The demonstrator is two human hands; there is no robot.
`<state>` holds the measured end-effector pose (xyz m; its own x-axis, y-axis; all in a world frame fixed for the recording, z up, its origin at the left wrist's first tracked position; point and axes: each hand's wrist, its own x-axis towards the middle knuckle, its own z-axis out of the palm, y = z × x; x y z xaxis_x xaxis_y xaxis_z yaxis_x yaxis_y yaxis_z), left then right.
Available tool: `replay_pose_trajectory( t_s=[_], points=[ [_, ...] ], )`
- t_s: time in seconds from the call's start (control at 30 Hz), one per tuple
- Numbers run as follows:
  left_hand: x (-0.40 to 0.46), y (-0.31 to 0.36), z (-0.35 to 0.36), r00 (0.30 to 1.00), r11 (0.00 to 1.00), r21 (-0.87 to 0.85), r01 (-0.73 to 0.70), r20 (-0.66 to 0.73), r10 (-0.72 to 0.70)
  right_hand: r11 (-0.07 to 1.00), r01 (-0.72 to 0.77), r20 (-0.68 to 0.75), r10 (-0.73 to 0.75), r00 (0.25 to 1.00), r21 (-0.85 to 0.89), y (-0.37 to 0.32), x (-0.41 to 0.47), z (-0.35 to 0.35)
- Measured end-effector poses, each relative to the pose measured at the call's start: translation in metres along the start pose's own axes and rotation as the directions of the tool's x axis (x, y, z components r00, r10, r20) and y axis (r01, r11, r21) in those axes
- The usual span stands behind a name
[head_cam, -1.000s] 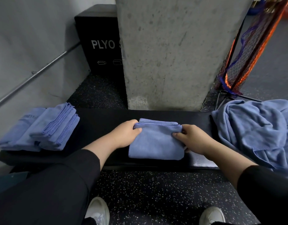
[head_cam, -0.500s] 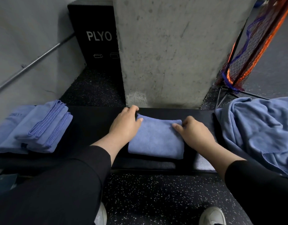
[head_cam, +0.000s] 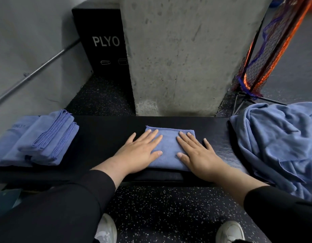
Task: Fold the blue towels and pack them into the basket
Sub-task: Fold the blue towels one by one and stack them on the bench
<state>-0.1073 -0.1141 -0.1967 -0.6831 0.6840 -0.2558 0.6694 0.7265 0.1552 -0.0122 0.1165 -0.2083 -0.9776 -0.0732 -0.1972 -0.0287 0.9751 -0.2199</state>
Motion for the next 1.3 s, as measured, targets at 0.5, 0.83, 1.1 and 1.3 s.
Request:
replay_pose_trajectory(
  t_s=[0.5, 0.83, 1.1, 1.3],
  points=[
    [-0.014, 0.005, -0.005, 0.961, 0.984, 0.038, -0.175, -0.210, 0.179, 0.972, 0.231, -0.269, -0.236, 0.934, -0.049, 0.013, -0.020, 0.006],
    [-0.029, 0.006, -0.013, 0.962, 0.971, -0.231, -0.055, -0.273, -0.011, 0.978, 0.152, -0.237, -0.115, 0.965, 0.146, 0.007, -0.021, -0.028],
    [-0.018, 0.002, -0.028, 0.957, 0.799, -0.601, 0.030, -0.214, -0.197, 0.930, -0.034, -0.210, 0.118, 0.971, 0.365, 0.012, -0.014, -0.036],
    [0.001, 0.005, -0.027, 0.904, 0.820, -0.562, 0.108, -0.287, -0.316, 0.877, -0.062, -0.290, 0.224, 0.931, 0.477, 0.015, 0.011, -0.036]
  ],
)
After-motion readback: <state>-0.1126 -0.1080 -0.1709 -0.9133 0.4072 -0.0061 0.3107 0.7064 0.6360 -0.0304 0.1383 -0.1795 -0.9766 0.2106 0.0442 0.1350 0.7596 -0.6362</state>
